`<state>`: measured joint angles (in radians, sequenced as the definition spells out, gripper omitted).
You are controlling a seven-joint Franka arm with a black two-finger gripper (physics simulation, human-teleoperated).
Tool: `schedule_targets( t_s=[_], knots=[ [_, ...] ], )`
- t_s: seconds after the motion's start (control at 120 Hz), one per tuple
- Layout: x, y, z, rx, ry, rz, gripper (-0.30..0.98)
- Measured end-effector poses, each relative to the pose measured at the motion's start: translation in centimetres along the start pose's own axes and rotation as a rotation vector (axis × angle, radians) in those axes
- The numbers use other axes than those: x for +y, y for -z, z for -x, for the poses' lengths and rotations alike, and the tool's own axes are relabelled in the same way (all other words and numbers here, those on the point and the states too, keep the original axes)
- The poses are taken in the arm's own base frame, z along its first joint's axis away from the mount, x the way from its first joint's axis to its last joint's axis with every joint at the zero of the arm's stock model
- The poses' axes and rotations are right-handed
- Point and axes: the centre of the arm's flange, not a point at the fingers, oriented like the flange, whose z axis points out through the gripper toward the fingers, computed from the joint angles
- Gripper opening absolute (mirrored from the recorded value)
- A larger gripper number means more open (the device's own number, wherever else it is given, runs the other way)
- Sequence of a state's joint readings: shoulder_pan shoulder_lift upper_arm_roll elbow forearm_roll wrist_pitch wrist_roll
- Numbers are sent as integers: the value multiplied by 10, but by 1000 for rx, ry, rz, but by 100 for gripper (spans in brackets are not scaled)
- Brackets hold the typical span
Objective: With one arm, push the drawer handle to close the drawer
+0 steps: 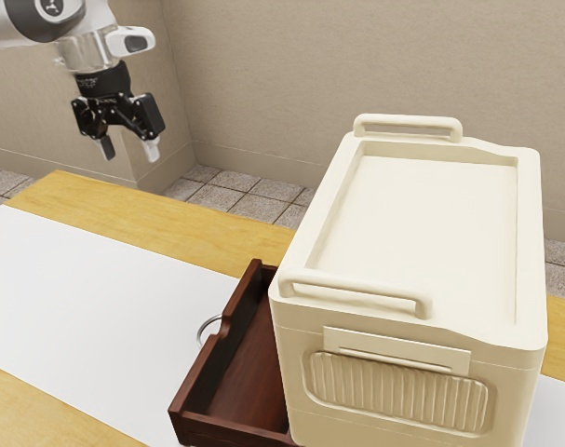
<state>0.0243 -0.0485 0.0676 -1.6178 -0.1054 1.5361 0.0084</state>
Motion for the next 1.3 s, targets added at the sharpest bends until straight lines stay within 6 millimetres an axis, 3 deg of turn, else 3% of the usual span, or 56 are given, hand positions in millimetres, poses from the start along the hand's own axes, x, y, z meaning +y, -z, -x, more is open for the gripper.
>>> schedule_targets(
  t_s=[0.1,0.225,0.275,0.4,0.458,0.542,0.625,0.675,0.8,1.008,1.125,1.3],
  knots=[
    [-2,-1,8,-4,1,-5,69],
    [-14,-27,77,-25,16,-12,69],
    [-14,-38,94,-25,9,-26,69],
    [13,-47,106,-1,-228,-48,68],
    [11,-50,116,40,-387,-20,67],
    [3,-71,117,65,-552,-50,66],
    [-23,-103,104,71,-643,-77,64],
    [-28,-121,99,70,-715,-92,64],
    [-20,-150,86,47,-879,-176,61],
    [-13,-189,87,16,-1070,-199,32],
    [3,-213,95,8,-1176,-190,22],
    [18,-224,101,71,-1285,-176,15]
  ],
)
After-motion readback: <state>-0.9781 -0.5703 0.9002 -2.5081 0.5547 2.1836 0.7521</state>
